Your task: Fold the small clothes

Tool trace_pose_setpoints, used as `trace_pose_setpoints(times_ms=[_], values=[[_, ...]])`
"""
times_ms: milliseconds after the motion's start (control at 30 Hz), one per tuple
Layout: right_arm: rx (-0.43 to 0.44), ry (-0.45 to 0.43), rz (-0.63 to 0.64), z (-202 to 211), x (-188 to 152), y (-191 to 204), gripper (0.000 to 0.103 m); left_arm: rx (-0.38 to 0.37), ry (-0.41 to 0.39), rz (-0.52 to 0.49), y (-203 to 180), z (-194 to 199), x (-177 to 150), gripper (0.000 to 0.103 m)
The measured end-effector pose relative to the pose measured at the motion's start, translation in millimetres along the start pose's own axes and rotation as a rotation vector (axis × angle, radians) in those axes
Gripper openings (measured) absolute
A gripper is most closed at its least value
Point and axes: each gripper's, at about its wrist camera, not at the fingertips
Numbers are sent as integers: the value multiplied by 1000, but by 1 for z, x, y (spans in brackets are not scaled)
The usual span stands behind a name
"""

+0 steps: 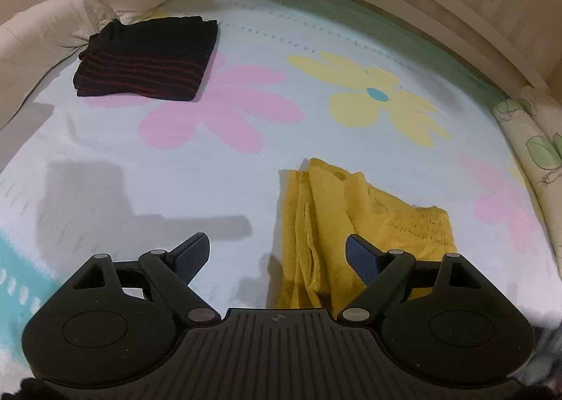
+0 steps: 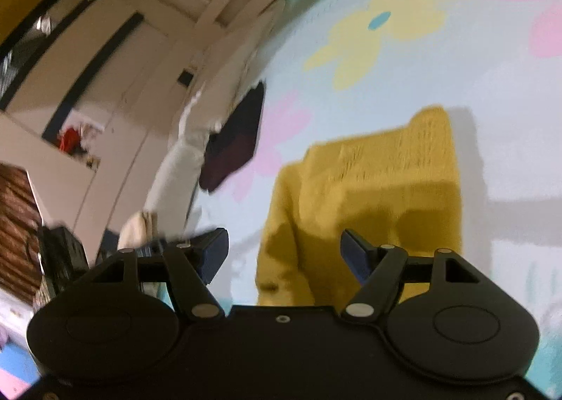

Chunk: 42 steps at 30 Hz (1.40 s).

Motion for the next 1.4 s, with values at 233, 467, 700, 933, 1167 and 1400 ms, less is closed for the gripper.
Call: trace_pose_setpoints(times_ms=[233, 467, 700, 933, 1167, 1400], values=[[163, 253, 239, -46, -61, 57, 74, 4, 5, -45, -7, -3, -1, 85], [90, 104, 390, -3, -40, 65, 82, 9, 6, -147, -25, -8, -11, 85], [-251, -74, 358, 20, -5, 30, 82, -1, 51, -265, -44, -26, -30, 85], [-273, -103, 252, 17, 4, 9, 84, -124, 55, -68, -33, -50, -29, 85], [-257, -109, 234, 26, 2, 1, 86, -150, 58, -12, -37, -72, -24, 67], [-257, -103, 239, 25, 3, -2, 86, -134, -13, -8, -29, -65, -24, 13]])
Point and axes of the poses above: each gripper's, at about its wrist camera, not at the fingertips, and z roughly against the way its jaws point, y to its left, x to its top, and after that the axes turned 6 degrees about -y, right-handed
